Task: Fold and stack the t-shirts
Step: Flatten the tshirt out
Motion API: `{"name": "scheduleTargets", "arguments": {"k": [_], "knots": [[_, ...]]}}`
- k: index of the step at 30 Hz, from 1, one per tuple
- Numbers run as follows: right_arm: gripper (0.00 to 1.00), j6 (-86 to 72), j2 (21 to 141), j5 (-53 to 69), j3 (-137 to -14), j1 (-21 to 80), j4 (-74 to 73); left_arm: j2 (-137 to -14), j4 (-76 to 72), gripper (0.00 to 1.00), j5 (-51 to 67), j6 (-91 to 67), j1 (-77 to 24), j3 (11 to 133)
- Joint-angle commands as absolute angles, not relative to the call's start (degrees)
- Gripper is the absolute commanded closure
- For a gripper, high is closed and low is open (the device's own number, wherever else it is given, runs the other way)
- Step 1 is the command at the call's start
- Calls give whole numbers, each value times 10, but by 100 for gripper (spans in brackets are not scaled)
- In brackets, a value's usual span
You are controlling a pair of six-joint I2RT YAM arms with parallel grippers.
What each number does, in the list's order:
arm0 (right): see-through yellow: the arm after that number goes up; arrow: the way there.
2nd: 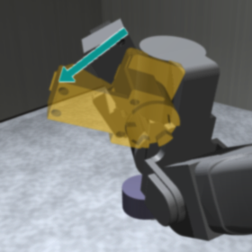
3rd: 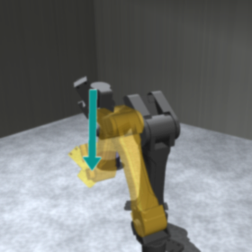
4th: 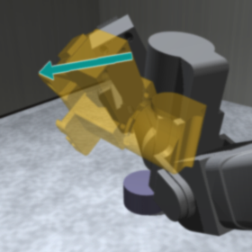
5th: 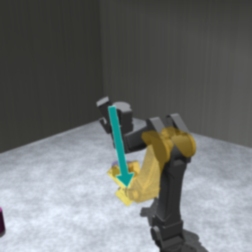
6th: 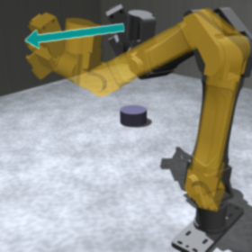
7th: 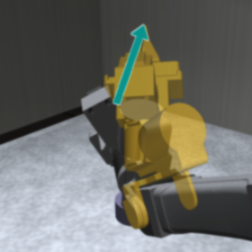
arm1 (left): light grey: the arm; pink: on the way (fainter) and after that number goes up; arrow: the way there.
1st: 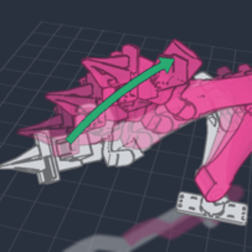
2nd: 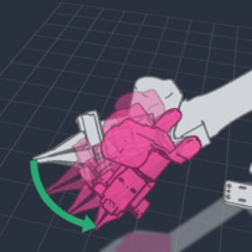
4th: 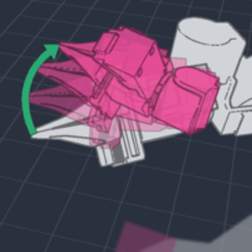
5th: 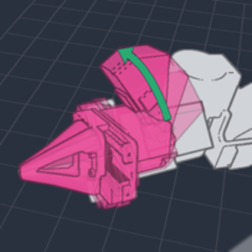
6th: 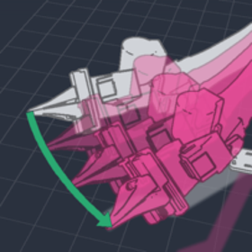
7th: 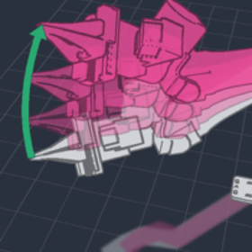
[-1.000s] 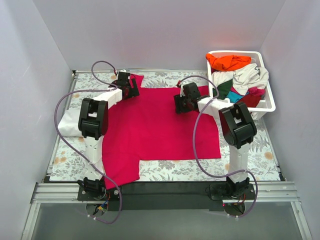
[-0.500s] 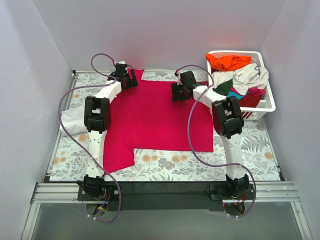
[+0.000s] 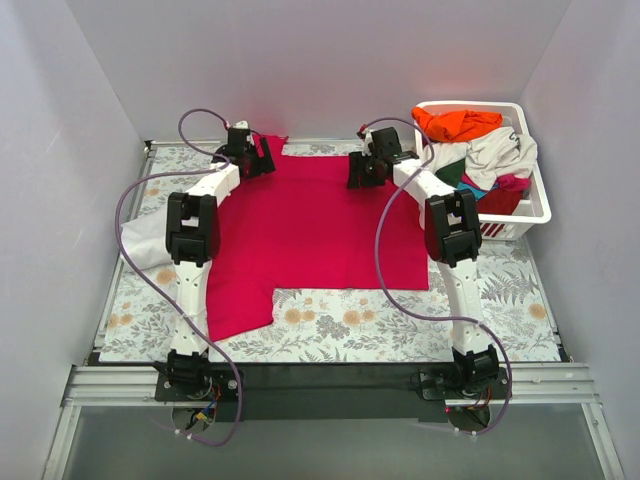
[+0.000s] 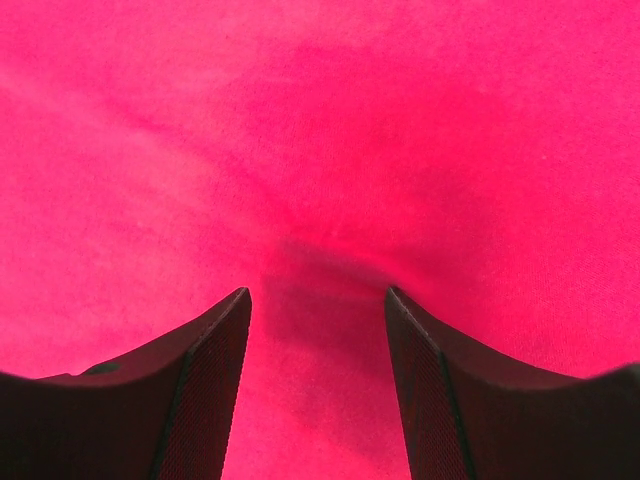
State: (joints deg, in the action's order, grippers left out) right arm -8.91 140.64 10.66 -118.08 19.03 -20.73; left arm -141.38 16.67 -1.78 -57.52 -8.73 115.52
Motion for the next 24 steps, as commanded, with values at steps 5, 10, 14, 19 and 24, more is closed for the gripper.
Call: {"name": "scheduleTargets", "arguments": {"k": [5, 10, 14, 19, 24], "knots": [[48, -50, 1309, 156, -1108, 188, -154, -1308, 144, 21, 7, -563, -126, 1093], [46, -53, 1173, 149, -956, 189, -100, -1203, 102, 20, -37, -569, -152, 1009], [46, -56, 1097, 142, -857, 192, -71, -1085, 83, 20, -83, -594, -154, 889], [46, -72, 1014, 103, -748, 192, -64, -1001, 121, 20, -139, -604, -152, 795], [46, -91, 949, 75, -631, 192, -54, -883, 117, 20, -160, -653, -154, 623]]}}
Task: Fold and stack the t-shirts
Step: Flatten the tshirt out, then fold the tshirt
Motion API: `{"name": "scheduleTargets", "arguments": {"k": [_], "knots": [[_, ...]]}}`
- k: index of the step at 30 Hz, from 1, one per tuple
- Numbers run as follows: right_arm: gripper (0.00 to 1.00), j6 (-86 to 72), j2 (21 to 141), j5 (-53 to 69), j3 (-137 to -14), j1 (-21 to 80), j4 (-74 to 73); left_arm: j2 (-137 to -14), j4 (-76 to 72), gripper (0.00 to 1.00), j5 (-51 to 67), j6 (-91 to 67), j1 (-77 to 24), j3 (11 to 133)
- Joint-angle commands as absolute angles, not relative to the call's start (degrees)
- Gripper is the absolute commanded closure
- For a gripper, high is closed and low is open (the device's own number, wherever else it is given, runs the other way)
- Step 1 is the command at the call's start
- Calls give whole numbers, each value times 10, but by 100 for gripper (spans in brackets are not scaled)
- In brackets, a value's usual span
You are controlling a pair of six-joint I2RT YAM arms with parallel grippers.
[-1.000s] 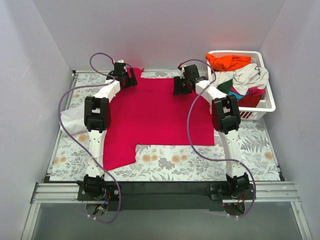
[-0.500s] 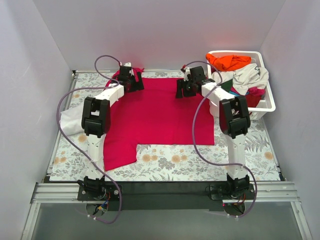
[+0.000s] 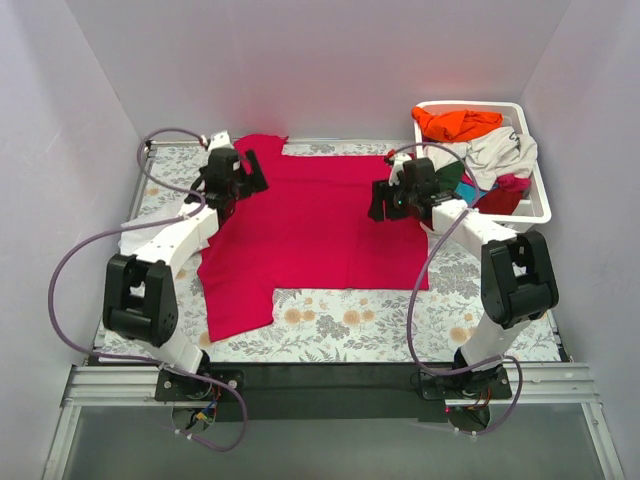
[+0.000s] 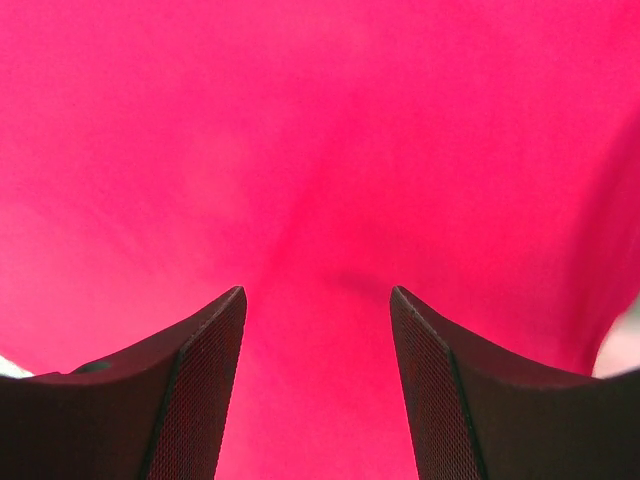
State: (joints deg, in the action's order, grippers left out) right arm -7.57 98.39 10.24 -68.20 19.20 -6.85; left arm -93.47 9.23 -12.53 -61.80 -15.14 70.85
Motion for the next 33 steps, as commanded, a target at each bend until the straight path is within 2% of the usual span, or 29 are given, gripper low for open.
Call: {"name": "scheduleTargets", "arguments": {"k": [1, 7, 11, 16, 21, 27, 33], "knots": [[46, -92, 926, 70, -616, 193, -52, -867, 114, 20, -170, -669, -156, 601], [46, -122, 809, 53, -509, 201, -33, -706, 128, 20, -290, -727, -204, 428], [46, -144, 746, 57, -469, 207, -36, -605, 168, 20, -381, -813, -241, 369], [45, -135, 679, 53, -427, 213, -80, -544, 298, 20, -424, -939, -254, 333], [43, -127, 622, 30, -374, 213, -90, -511, 407, 20, -404, -1035, -255, 325], [40, -113, 613, 20, -363, 212, -92, -509, 551, 20, -356, -1172, -255, 336], [40, -107, 630, 46, -363, 212, -91, -531, 597, 21, -280, -1222, -258, 336]]}}
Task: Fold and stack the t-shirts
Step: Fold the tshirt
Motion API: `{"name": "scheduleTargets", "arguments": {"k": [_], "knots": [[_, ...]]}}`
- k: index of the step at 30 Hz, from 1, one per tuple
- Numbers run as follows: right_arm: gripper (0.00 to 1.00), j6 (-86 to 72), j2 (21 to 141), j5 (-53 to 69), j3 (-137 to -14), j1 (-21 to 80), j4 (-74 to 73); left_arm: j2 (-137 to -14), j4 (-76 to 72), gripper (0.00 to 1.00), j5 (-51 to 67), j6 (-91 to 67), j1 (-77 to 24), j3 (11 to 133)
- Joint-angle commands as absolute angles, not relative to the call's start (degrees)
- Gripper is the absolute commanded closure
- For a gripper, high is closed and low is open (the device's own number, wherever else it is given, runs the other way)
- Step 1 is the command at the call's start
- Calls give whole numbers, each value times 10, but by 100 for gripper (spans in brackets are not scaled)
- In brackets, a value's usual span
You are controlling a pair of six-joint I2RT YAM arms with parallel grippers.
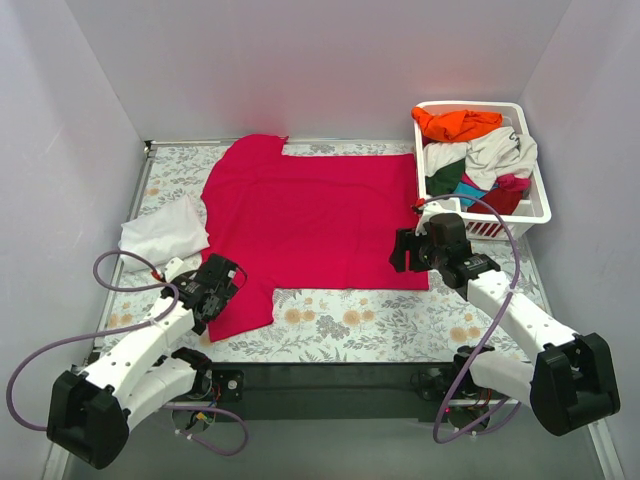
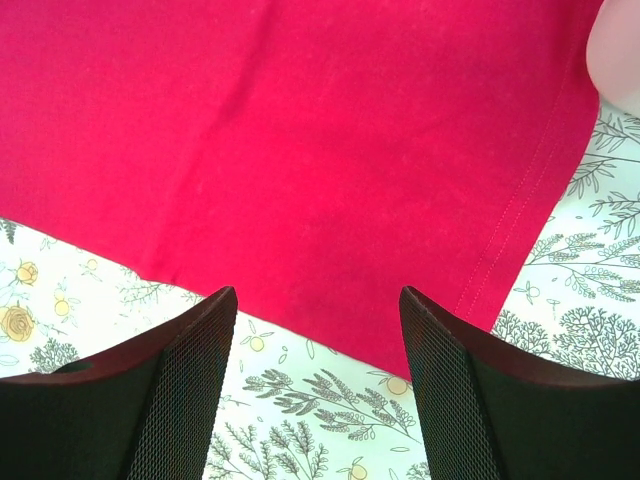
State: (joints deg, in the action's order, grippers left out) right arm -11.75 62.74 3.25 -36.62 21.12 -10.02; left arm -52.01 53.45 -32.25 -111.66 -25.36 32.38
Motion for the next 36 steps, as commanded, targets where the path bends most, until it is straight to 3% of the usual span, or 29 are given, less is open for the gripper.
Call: {"name": "scheduleTargets", "arguments": {"k": [1, 8, 22, 29, 36], "knots": [[40, -106, 629, 47, -362, 212, -90, -538, 604, 21, -273, -1230, -259, 339], [39, -107, 611, 35, -353, 211, -91, -565, 628, 26, -204, -1260, -264, 327], [39, -109, 602, 30, -352, 212, -91, -577, 639, 40, -187, -1254, -265, 329], [39, -107, 601, 39, -353, 212, -89, -606, 571, 41, -202, -1220, -269, 333], [40, -111, 679, 17, -385, 211, -87, -628, 498, 40, -317, -1131, -281, 415]]}}
